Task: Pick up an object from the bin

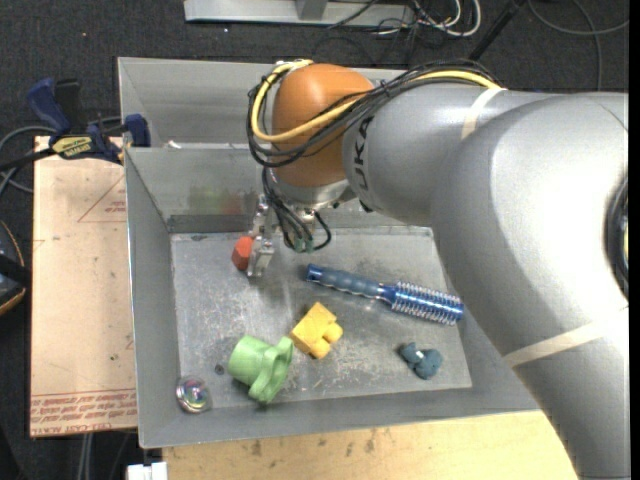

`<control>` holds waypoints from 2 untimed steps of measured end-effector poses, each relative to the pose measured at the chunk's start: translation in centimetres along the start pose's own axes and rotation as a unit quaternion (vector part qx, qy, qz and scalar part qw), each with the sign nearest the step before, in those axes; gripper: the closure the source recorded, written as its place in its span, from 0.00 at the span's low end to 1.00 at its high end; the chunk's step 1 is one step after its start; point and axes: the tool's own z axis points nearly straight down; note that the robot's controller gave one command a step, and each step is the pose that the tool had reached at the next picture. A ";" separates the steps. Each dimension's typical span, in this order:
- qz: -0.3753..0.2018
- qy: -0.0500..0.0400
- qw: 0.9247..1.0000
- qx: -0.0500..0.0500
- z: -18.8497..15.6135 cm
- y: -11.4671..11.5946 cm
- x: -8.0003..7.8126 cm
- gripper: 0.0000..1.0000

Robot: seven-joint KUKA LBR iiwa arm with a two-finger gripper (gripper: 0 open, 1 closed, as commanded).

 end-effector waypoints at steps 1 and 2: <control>0.000 0.000 1.000 0.000 -5.3 0.0 -0.3 1.00; 0.001 0.000 1.000 0.001 -9.3 0.1 -0.5 1.00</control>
Offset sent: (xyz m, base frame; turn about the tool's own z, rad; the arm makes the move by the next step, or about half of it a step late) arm -0.0001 0.0001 0.0489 0.0000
